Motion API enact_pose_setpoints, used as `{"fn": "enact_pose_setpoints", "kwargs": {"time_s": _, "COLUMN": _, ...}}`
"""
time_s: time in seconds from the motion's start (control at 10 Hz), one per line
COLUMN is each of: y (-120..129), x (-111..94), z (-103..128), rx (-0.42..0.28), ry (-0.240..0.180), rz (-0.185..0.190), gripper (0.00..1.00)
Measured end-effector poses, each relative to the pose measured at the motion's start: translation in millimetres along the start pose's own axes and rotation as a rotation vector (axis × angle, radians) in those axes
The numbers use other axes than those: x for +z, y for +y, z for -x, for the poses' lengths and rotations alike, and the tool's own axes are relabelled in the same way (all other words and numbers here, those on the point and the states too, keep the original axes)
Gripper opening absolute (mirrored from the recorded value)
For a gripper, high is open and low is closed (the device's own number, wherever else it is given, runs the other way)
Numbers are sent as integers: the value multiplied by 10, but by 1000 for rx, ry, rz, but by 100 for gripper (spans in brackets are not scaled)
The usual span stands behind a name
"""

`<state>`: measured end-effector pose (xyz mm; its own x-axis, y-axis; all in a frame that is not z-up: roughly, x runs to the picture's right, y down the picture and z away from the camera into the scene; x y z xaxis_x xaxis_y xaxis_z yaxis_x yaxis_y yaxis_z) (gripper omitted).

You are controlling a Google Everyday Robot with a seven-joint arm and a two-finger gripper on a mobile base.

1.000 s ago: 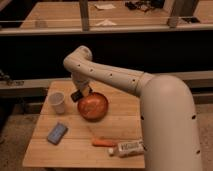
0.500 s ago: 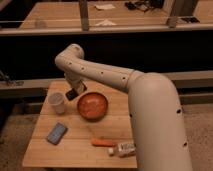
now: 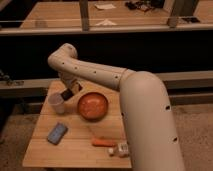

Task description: Place the eraser in the ceramic cup

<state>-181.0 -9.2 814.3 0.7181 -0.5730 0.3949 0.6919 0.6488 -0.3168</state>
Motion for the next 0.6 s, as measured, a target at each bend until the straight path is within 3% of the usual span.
{"fn": "enact_pose_setpoints", "kwargs": {"time_s": 0.2, "y": -120, "x": 13, "z": 134, "rx": -20, "ry": -6, "rz": -3, "gripper": 2}}
{"fn": "enact_pose_setpoints", "kwargs": {"time_s": 0.6, "y": -171, "x": 16, "z": 185, "rx": -42, "ry": -9, "rz": -2, "gripper": 2}}
